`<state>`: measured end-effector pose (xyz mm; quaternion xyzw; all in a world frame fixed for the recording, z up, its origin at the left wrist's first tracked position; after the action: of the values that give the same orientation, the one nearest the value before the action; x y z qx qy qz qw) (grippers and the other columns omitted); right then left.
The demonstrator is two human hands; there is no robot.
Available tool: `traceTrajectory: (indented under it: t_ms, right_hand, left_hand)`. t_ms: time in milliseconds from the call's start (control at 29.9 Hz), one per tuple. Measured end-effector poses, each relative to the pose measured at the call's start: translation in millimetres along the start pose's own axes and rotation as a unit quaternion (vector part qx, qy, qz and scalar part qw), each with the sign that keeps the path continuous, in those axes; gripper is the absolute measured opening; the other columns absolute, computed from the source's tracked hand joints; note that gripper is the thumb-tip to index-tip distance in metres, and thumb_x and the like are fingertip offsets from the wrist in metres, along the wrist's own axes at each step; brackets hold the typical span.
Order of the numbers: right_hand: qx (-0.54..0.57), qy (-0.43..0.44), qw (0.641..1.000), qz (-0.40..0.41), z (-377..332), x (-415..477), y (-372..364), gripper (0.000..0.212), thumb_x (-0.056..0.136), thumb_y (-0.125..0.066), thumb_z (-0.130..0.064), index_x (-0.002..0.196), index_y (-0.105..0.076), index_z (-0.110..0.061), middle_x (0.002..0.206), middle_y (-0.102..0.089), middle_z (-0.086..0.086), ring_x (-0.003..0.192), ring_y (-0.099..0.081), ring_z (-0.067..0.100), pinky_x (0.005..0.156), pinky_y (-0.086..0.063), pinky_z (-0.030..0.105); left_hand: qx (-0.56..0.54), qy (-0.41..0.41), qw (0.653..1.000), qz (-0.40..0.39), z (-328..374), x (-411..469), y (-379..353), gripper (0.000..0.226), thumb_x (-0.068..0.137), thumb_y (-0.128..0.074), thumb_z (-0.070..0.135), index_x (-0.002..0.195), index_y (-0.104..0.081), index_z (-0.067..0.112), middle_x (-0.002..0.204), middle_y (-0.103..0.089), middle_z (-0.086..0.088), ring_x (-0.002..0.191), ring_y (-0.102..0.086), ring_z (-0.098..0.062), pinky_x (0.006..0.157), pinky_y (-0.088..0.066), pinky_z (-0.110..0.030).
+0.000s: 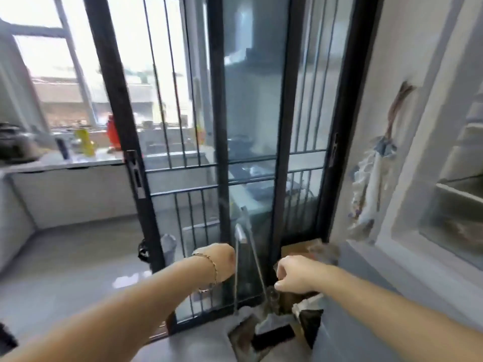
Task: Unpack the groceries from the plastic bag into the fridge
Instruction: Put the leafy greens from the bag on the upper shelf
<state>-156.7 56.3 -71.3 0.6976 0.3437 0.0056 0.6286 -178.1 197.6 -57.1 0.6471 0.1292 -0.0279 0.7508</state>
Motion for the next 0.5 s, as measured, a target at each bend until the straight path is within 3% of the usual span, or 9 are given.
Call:
traceTrajectory:
  t_ms: [134,334,434,501]
  right_hand:
    - [-0.123,0.145,0.981,-0.036,-169.5,-8.2,-50.0,0.040,0.092,-0.051,-0.033,0.121,-0.057,-0.006,0.126,-0.058,0.010,0.113,-0.056,0.029,0.095,-0.048,0.037]
    - [-0.269,0.327,0.906,-0.027,-418.3,-57.9,-142.1,0.039,0.092,-0.049,-0.030,0.122,-0.057,-0.006,0.126,-0.058,0.013,0.114,-0.056,0.031,0.095,-0.047,0.034]
    - [-0.296,0.413,0.860,-0.052,-563.9,-110.4,-217.0,0.040,0.093,-0.049,-0.030,0.124,-0.055,-0.006,0.127,-0.057,0.013,0.116,-0.054,0.029,0.096,-0.045,0.031]
    - [-0.304,0.473,0.824,-0.068,-655.7,-154.0,-263.8,0.038,0.093,-0.047,-0.029,0.122,-0.057,-0.005,0.121,-0.056,0.015,0.106,-0.054,0.026,0.088,-0.042,0.027]
  left_hand:
    - [-0.077,0.152,0.985,0.015,-162.6,-110.1,-31.3,0.027,0.090,-0.045,0.018,0.107,-0.063,0.008,0.115,-0.063,-0.013,0.105,-0.059,-0.030,0.090,-0.049,-0.033]
    - [-0.147,0.338,0.929,0.031,-359.2,-320.4,-82.9,0.028,0.088,-0.049,0.025,0.107,-0.064,0.011,0.117,-0.064,-0.011,0.109,-0.059,-0.028,0.089,-0.047,-0.031]
    - [-0.172,0.431,0.885,0.040,-454.4,-471.0,-113.2,0.028,0.087,-0.047,0.021,0.105,-0.065,0.010,0.115,-0.065,-0.011,0.107,-0.061,-0.027,0.087,-0.048,-0.030]
    - [-0.187,0.493,0.847,0.063,-503.6,-571.6,-127.3,0.027,0.088,-0.045,0.020,0.105,-0.065,0.013,0.114,-0.065,-0.008,0.105,-0.061,-0.027,0.084,-0.048,-0.028]
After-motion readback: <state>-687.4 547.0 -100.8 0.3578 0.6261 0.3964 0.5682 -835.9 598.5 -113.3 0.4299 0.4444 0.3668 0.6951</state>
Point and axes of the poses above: each hand's wrist, its own x-axis towards the middle knuckle, its own y-axis out of the back of the hand, z = x × y, the point moved 10 cm from there along x, towards the middle knuckle
